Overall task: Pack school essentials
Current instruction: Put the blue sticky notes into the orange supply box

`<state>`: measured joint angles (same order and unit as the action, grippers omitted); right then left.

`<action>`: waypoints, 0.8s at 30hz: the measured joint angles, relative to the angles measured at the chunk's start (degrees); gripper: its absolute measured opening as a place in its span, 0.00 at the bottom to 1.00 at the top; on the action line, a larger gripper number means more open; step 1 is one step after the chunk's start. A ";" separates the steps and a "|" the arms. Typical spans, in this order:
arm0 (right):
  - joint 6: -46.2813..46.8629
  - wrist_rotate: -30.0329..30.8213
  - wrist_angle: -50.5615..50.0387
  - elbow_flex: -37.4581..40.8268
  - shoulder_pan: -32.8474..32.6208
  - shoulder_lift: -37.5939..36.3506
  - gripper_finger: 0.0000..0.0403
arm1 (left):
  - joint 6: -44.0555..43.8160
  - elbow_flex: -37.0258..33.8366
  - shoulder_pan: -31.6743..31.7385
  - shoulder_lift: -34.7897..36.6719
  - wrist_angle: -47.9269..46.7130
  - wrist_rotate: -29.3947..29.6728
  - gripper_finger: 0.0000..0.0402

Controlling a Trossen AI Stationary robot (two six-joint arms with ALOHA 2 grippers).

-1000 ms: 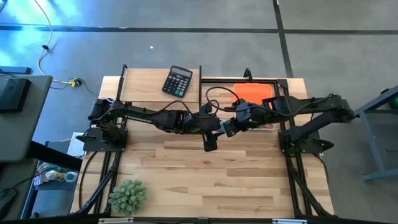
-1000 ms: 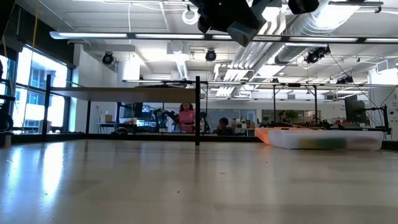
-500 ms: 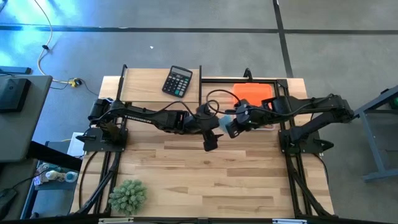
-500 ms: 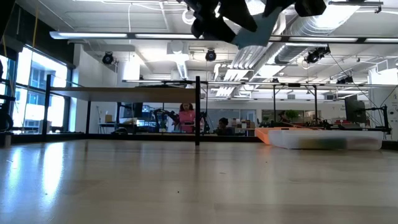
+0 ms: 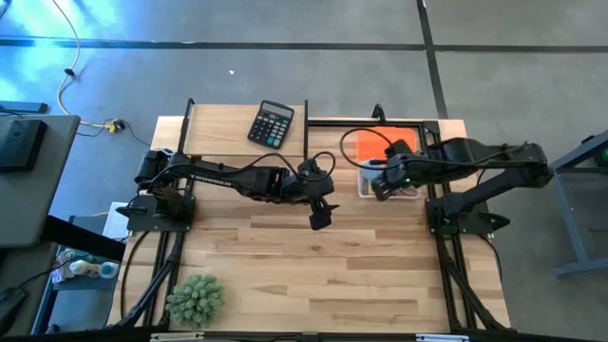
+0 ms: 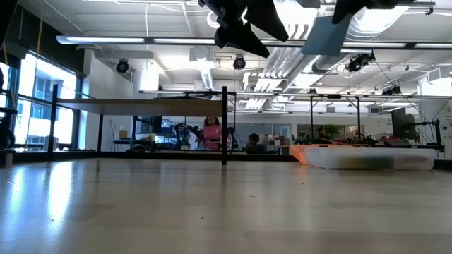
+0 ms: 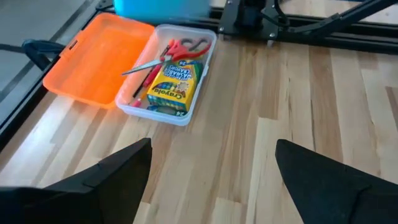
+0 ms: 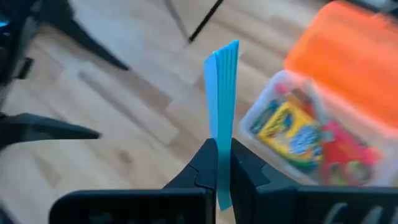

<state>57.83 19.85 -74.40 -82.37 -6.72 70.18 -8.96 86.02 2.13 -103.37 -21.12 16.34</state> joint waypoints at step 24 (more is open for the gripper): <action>16.08 12.49 4.64 23.59 0.00 -17.75 0.02 | 2.05 0.00 8.76 3.49 -0.97 -17.30 0.82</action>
<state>73.90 32.34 -69.76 -58.78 -6.72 52.43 -6.91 86.02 10.89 -99.88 -22.09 -0.97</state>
